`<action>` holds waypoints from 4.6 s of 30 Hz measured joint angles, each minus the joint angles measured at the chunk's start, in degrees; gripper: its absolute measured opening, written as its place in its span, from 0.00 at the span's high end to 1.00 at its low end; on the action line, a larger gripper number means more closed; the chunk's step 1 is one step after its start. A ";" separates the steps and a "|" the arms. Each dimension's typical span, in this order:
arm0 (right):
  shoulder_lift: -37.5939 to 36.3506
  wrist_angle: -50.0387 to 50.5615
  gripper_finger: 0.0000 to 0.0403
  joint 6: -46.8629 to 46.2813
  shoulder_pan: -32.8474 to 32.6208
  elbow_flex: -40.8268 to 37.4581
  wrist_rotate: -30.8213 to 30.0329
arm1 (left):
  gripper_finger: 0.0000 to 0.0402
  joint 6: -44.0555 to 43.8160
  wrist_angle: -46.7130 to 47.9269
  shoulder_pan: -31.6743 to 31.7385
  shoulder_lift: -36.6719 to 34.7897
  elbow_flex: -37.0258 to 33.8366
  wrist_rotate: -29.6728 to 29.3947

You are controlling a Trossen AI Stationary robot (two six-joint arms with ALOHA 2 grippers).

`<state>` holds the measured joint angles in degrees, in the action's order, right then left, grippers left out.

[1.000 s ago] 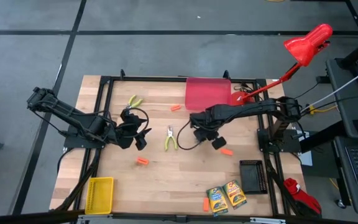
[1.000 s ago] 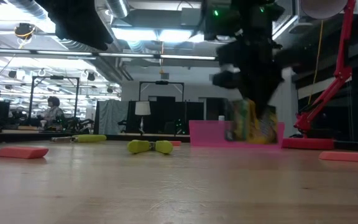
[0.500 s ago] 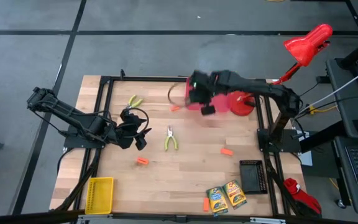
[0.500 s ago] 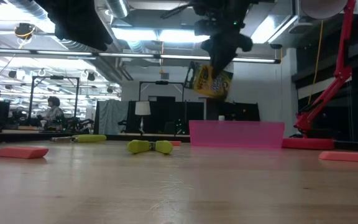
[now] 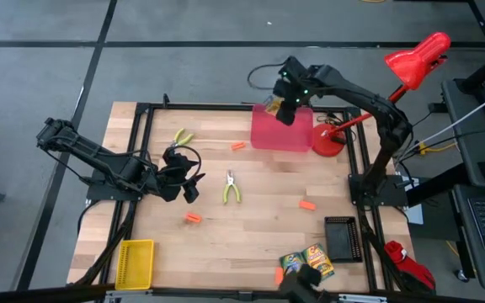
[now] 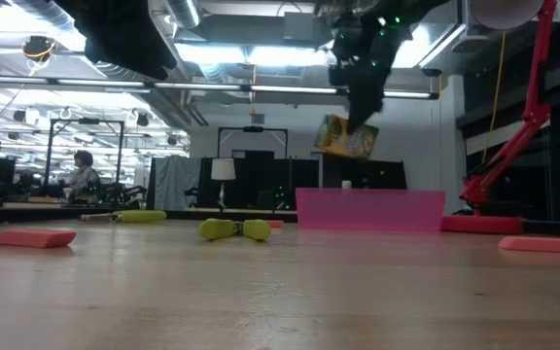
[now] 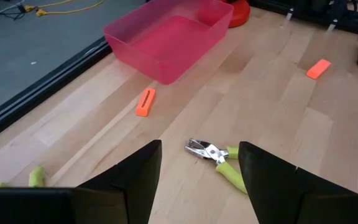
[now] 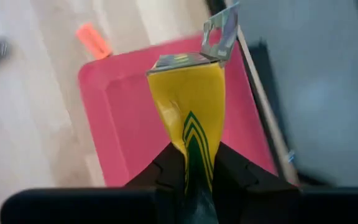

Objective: Pick & Place School Supplies
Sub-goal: Put the yellow crayon box into the red bin

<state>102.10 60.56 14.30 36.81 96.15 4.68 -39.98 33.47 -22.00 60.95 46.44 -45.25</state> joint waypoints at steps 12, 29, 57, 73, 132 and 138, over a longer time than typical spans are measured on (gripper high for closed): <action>0.02 1.85 0.85 -33.25 4.20 -4.68 0.64 | 0.47 -0.34 -0.02 0.00 0.00 0.01 1.65; 0.04 -0.13 0.63 -45.40 2.02 -13.83 0.29 | 0.47 0.21 -0.07 -1.88 0.00 0.00 4.31; -20.84 10.95 0.46 -68.92 -44.13 -13.80 -4.60 | 0.47 2.92 2.23 -2.75 -0.04 0.00 5.39; -17.30 -6.31 0.66 -116.66 -82.74 -13.80 -45.15 | 0.47 12.54 -14.11 -0.47 1.03 -0.13 34.56; -16.68 -9.38 1.00 -79.18 -92.42 -13.83 -13.77 | 0.99 -9.99 -53.64 5.33 56.04 29.65 64.28; -16.68 -9.32 1.00 -79.94 -92.49 -13.83 -16.73 | 0.99 -10.28 -52.97 5.29 61.46 36.70 64.44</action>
<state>85.43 51.23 -65.64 -55.68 82.32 -12.05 -50.26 -19.49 -16.71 122.40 83.14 19.19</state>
